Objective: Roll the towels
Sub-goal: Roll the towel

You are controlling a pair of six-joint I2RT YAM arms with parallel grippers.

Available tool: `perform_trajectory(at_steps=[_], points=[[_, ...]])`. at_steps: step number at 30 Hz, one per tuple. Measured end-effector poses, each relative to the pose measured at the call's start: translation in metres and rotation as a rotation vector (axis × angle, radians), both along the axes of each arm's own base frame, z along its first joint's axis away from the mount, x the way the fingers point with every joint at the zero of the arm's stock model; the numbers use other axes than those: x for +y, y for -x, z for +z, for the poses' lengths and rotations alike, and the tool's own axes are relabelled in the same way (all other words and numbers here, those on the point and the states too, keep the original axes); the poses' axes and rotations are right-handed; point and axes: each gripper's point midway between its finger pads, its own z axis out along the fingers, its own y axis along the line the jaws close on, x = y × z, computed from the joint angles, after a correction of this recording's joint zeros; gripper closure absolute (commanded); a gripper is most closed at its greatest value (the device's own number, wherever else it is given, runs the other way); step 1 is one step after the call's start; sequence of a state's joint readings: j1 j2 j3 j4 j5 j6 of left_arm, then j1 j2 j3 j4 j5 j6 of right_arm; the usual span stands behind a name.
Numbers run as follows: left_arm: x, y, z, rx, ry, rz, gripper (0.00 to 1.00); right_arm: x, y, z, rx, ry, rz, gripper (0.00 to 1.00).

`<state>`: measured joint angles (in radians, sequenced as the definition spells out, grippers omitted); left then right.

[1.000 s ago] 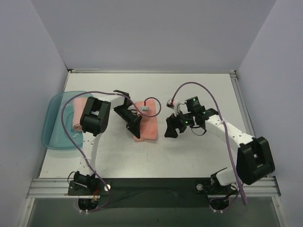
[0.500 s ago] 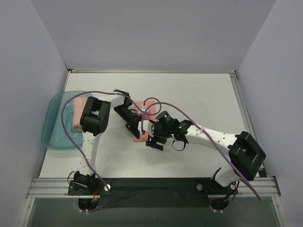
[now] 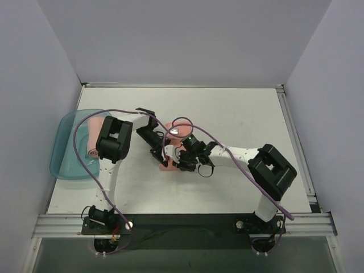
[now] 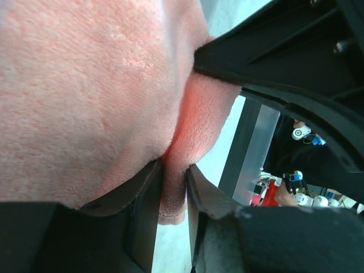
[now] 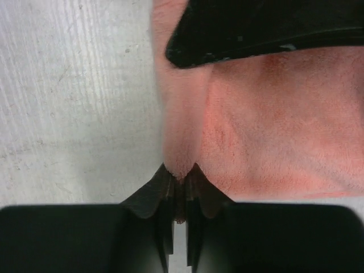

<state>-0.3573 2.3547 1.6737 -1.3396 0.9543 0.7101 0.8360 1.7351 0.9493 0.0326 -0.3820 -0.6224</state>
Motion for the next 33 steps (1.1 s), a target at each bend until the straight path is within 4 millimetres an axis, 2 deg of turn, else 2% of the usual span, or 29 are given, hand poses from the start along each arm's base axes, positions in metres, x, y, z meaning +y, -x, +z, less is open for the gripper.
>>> perform_trajectory(at_steps=[6,10,17,20,21,23,26,29,31,33], points=[[0.005,0.017,0.008,0.075,0.040,0.052,0.46,-0.004,-0.012,0.014,0.188,-0.086,-0.086,1.00],[0.017,0.023,0.019,0.064,0.055,0.098,0.39,-0.007,-0.002,0.023,0.333,-0.125,-0.103,1.00],[0.044,-0.004,0.055,-0.135,0.097,0.235,0.36,-0.010,0.022,0.013,0.595,-0.128,-0.156,1.00],[0.057,-0.017,0.069,-0.278,0.096,0.278,0.34,-0.007,0.026,0.005,0.706,-0.117,-0.182,1.00],[0.060,-0.019,0.073,-0.336,0.093,0.283,0.30,-0.005,0.026,0.003,0.739,-0.119,-0.191,1.00],[0.064,-0.019,0.084,-0.462,0.079,0.279,0.28,-0.005,0.026,0.001,0.799,-0.128,-0.209,1.00],[0.057,-0.012,0.101,-0.693,0.070,0.213,0.28,-0.006,0.025,0.001,0.876,-0.140,-0.240,1.00],[0.035,0.006,0.107,-0.884,0.090,0.082,0.28,-0.003,0.020,0.001,0.949,-0.151,-0.266,1.00],[0.019,0.020,0.100,-0.979,0.097,-0.019,0.28,-0.001,0.017,0.001,1.007,-0.151,-0.285,1.00],[0.008,0.034,0.081,-1.065,0.086,-0.132,0.28,0.001,0.015,0.000,1.050,-0.152,-0.294,1.00]])
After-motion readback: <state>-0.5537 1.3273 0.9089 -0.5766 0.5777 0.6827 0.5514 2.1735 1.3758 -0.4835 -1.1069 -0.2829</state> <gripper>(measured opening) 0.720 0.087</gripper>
